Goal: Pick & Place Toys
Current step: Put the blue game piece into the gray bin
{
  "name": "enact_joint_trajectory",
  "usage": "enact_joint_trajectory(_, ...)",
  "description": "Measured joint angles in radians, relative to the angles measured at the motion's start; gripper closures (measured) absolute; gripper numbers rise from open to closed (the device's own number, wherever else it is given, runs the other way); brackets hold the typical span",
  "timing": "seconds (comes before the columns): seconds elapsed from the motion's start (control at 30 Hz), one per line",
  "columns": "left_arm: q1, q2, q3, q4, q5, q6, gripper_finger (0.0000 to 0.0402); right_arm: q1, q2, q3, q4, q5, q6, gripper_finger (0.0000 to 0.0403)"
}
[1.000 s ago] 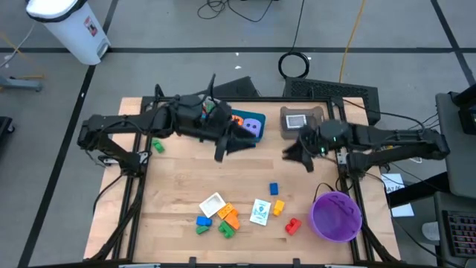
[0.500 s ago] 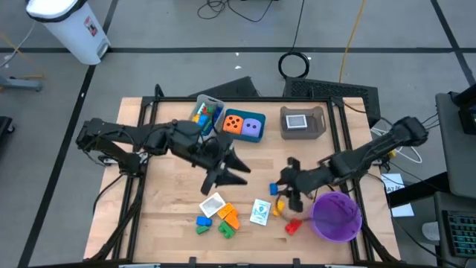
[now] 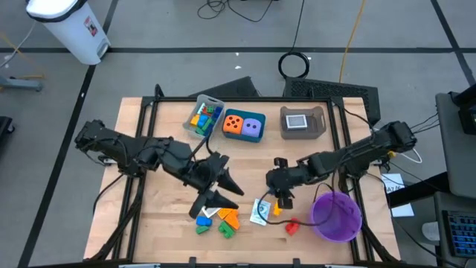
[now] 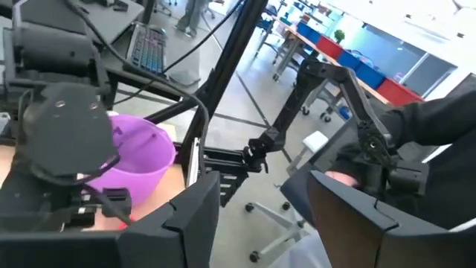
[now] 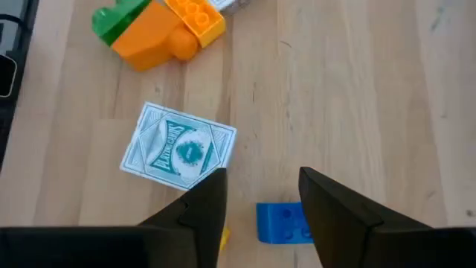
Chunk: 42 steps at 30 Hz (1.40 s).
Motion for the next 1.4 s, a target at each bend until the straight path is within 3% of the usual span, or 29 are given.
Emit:
enact_joint_trajectory(0.43, -0.039, 0.0, 0.0, 0.0, -0.064, 0.002, 0.0192, -0.046, 0.126, 0.001, -0.044, -0.047, -0.097, 0.0112)
enact_joint_trajectory(0.63, -0.038, 0.0, 0.0, -0.002, -0.064, 0.0, 0.0192, -0.051, 0.168, 0.0, -0.06, -0.047, -0.098, 0.0078)
enact_joint_trajectory(1.1, -0.038, 0.0, 0.0, -0.005, -0.064, -0.007, 0.0192, -0.053, 0.255, -0.027, -0.055, -0.018, -0.101, 0.0083)
enact_joint_trajectory(1.4, -0.038, 0.0, 0.0, -0.009, -0.063, -0.007, 0.0192, -0.056, 0.254, -0.073, -0.048, -0.019, -0.086, 0.0113)
